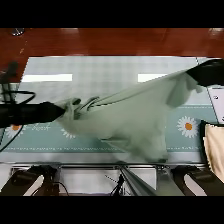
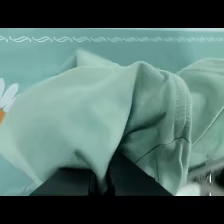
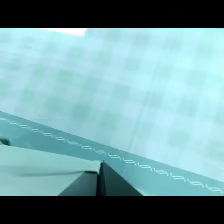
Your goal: Fold the shirts.
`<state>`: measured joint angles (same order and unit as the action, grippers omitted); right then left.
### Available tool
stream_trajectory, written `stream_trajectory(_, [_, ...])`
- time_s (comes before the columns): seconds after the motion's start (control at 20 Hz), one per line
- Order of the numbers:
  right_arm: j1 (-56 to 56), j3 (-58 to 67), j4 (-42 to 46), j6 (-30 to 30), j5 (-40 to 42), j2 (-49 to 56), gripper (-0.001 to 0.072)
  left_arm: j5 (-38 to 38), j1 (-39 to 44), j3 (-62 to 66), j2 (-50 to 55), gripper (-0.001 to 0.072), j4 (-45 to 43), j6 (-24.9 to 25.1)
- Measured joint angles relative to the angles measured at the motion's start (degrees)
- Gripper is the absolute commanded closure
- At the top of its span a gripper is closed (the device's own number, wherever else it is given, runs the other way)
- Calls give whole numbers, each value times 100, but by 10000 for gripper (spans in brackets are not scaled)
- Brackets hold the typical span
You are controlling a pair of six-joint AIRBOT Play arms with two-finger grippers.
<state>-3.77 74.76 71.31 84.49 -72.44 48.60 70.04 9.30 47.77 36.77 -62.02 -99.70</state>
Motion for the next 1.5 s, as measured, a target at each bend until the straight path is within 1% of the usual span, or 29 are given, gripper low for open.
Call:
stream_trajectory(0.1, [68,-219,-109,2,557,686,685,-1049,52,-546,463,681,212,-4])
stream_trajectory(0.2, [168,-177,-350,7,1010,1451,685,-2000,170,-758,1093,676,356,0])
stream_trajectory(0.25, [221,-68,-505,15,1185,1845,684,-2441,249,-756,1445,619,433,4])
stream_trajectory(0.3, [273,70,-656,13,1309,2199,684,-2778,326,-678,1801,447,487,7])
stream_trajectory(0.35, [332,245,-811,13,1408,2570,682,-3040,387,-551,2116,133,535,11])
stream_trajectory(0.4, [407,431,-949,17,1473,2900,516,-3268,437,-365,2448,3,573,13])
stream_trajectory(0.45, [496,603,-1067,35,1513,3171,198,-3351,452,-164,2719,4,584,13])
stream_trajectory(0.5, [610,769,-1187,66,1539,3392,83,-3399,422,85,2975,4,599,59])
stream_trajectory(0.55, [769,927,-1263,68,1469,3585,86,-3307,328,330,3169,5,614,136])
stream_trajectory(0.65, [1204,1178,-1261,31,1180,3783,91,-2826,-48,804,3418,5,492,275])
stream_trajectory(0.75, [1762,1263,-942,-120,570,3860,92,-2105,-603,1108,3539,6,186,356])
stream_trajectory(0.85, [2352,981,-592,-205,39,3790,93,-1344,-1167,1119,3598,7,-96,400])
stream_trajectory(0.95, [2844,258,-584,-247,-81,3530,93,-798,-1512,824,3633,7,-46,590])
stream_trajectory(1.05, [3143,-669,-748,-372,28,3154,93,-603,-1626,358,3650,7,415,1093])
stream_trajectory(1.15, [3294,-1513,-986,-544,221,2771,93,-645,-1585,-125,3670,7,1108,1803])
stream_trajectory(1.3, [3401,-2409,-1200,-780,365,2347,93,-1045,-1281,-595,3779,7,2118,2830])
stream_trajectory(1.35, [3418,-2603,-1266,-839,361,2256,93,-1169,-1139,-671,3836,9,2343,3067])
stream_trajectory(1.4, [3427,-2785,-1287,-881,363,2197,93,-1331,-970,-728,3906,26,2579,3270])
stream_trajectory(1.45, [3438,-2924,-1311,-911,339,2151,93,-1497,-815,-769,3976,248,2752,3410])
stream_trajectory(1.5, [3449,-3062,-1327,-935,306,2120,93,-1668,-658,-791,4052,647,2940,3526])
